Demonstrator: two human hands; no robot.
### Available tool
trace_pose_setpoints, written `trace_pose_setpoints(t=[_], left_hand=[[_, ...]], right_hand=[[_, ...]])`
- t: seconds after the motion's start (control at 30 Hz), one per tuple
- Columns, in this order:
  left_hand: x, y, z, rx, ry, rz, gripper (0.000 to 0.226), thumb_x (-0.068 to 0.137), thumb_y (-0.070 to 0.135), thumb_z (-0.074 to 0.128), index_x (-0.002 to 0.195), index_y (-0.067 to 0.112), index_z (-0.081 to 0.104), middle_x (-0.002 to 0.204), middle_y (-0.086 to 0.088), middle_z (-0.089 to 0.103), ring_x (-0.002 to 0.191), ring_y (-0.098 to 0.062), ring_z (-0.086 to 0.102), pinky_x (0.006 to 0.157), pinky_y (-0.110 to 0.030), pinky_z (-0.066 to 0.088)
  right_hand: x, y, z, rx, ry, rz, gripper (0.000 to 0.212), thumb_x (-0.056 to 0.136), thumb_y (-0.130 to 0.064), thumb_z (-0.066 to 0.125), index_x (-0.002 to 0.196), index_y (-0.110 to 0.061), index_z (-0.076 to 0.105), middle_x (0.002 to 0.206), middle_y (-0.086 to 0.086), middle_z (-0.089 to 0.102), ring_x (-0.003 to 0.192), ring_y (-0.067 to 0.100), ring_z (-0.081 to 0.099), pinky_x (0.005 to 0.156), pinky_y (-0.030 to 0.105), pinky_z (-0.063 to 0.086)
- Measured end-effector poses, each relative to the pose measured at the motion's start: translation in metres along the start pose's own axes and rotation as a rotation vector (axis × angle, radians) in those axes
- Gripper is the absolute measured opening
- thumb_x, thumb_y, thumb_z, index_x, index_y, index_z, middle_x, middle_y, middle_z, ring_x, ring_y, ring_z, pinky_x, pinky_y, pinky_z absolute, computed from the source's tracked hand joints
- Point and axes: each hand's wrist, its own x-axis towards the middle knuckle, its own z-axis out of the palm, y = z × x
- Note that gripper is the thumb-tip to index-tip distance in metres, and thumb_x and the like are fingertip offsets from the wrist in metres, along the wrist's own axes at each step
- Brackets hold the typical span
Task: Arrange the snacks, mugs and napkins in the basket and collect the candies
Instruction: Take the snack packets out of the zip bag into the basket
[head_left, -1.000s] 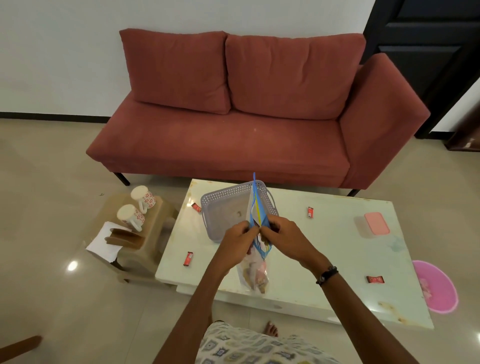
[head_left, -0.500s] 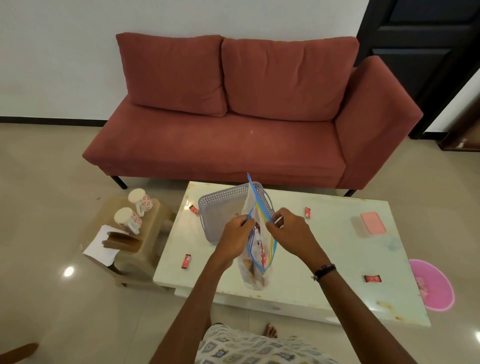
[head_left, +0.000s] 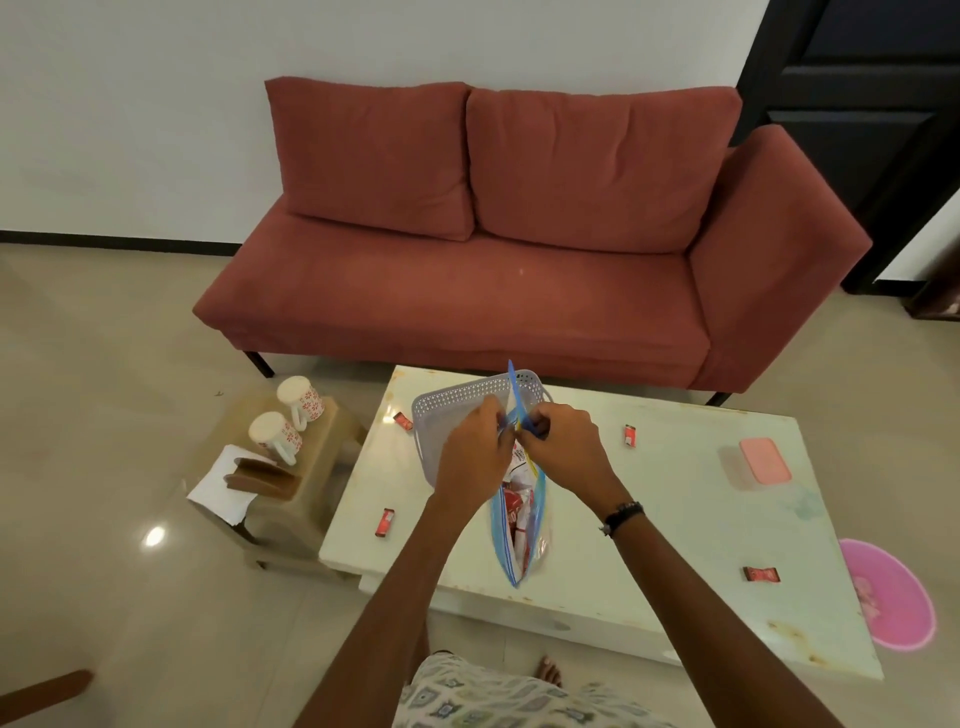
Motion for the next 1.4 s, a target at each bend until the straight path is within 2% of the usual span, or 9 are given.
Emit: trace_pose_setpoints(t=[0.13, 0.27, 0.4, 0.53, 0.7, 0.83, 1.0, 1.2, 1.4], left_hand=[[0.002, -0.005, 0.005, -0.026, -0.007, -0.018, 0.015, 0.096, 0.024, 0.046, 0.098, 0.009, 0.049, 0.095, -0.008, 0.062, 0.079, -0.017, 0.060, 0.066, -0.021, 0.049], [0.002, -0.010, 0.002, -0.140, 0.038, -0.066, 0.009, 0.096, 0.024, 0.046, 0.091, 0.018, 0.042, 0.089, 0.005, 0.054, 0.071, -0.008, 0.059, 0.049, -0.007, 0.047], [0.007, -0.007, 0.010, -0.160, 0.000, -0.016, 0.012, 0.096, 0.022, 0.047, 0.087, 0.014, 0.045, 0.083, -0.002, 0.056, 0.076, -0.018, 0.061, 0.061, -0.026, 0.052], [0.005, 0.001, 0.012, -0.183, 0.030, 0.011, 0.013, 0.096, 0.020, 0.046, 0.086, 0.013, 0.045, 0.079, 0.001, 0.052, 0.062, -0.005, 0.050, 0.053, -0.006, 0.043], [0.005, -0.015, 0.005, -0.201, 0.071, -0.045, 0.013, 0.096, 0.018, 0.048, 0.085, 0.011, 0.046, 0.077, -0.006, 0.053, 0.067, -0.018, 0.053, 0.056, -0.020, 0.046], [0.001, -0.024, -0.005, -0.188, 0.159, -0.103, 0.010, 0.096, 0.013, 0.047, 0.087, 0.013, 0.042, 0.085, -0.002, 0.052, 0.070, -0.010, 0.051, 0.050, -0.004, 0.043], [-0.002, -0.032, 0.005, -0.161, 0.175, -0.153, 0.003, 0.094, 0.013, 0.049, 0.093, 0.010, 0.049, 0.091, -0.009, 0.058, 0.081, -0.022, 0.057, 0.061, -0.019, 0.045], [-0.014, -0.041, 0.005, 0.118, 0.224, -0.357, 0.025, 0.097, 0.025, 0.042, 0.111, 0.006, 0.049, 0.102, -0.009, 0.064, 0.089, -0.027, 0.064, 0.069, -0.032, 0.050], [-0.004, -0.044, 0.019, -0.045, 0.155, -0.298, 0.029, 0.101, 0.026, 0.031, 0.104, 0.005, 0.051, 0.084, -0.011, 0.061, 0.079, -0.029, 0.063, 0.067, -0.035, 0.048]], right_hand=[[-0.002, 0.010, -0.008, 0.018, 0.047, 0.069, 0.010, 0.080, -0.014, 0.065, 0.078, -0.004, 0.065, 0.071, 0.003, 0.062, 0.066, 0.018, 0.055, 0.061, 0.024, 0.040], [-0.002, 0.027, -0.024, -0.025, 0.098, 0.164, 0.005, 0.080, -0.014, 0.063, 0.080, -0.009, 0.065, 0.073, 0.001, 0.062, 0.070, 0.016, 0.055, 0.065, 0.026, 0.041], [0.008, 0.024, -0.024, -0.085, 0.060, 0.133, 0.010, 0.081, -0.022, 0.063, 0.087, -0.014, 0.063, 0.086, 0.001, 0.067, 0.080, 0.021, 0.062, 0.069, 0.029, 0.047], [0.019, 0.009, -0.017, -0.140, 0.106, 0.038, 0.014, 0.085, -0.023, 0.059, 0.082, -0.009, 0.062, 0.083, 0.007, 0.067, 0.073, 0.025, 0.059, 0.062, 0.031, 0.045], [0.022, 0.016, -0.020, -0.171, 0.156, 0.048, 0.012, 0.084, -0.014, 0.056, 0.075, -0.006, 0.058, 0.076, 0.012, 0.064, 0.065, 0.027, 0.051, 0.056, 0.029, 0.034], [0.019, 0.034, -0.027, -0.167, 0.222, 0.104, 0.008, 0.083, -0.013, 0.057, 0.079, -0.007, 0.058, 0.080, 0.013, 0.066, 0.074, 0.035, 0.060, 0.063, 0.037, 0.047], [0.017, 0.048, -0.027, -0.096, 0.213, 0.129, 0.008, 0.084, -0.011, 0.058, 0.079, -0.005, 0.061, 0.077, 0.014, 0.067, 0.072, 0.032, 0.060, 0.061, 0.033, 0.042], [0.014, 0.044, -0.027, 0.025, 0.191, 0.145, 0.005, 0.081, -0.008, 0.061, 0.077, -0.005, 0.063, 0.075, 0.009, 0.069, 0.071, 0.028, 0.065, 0.065, 0.035, 0.048], [0.023, 0.048, -0.024, -0.044, 0.157, 0.165, 0.008, 0.083, -0.013, 0.062, 0.078, -0.007, 0.062, 0.078, 0.009, 0.070, 0.074, 0.028, 0.065, 0.065, 0.033, 0.047]])
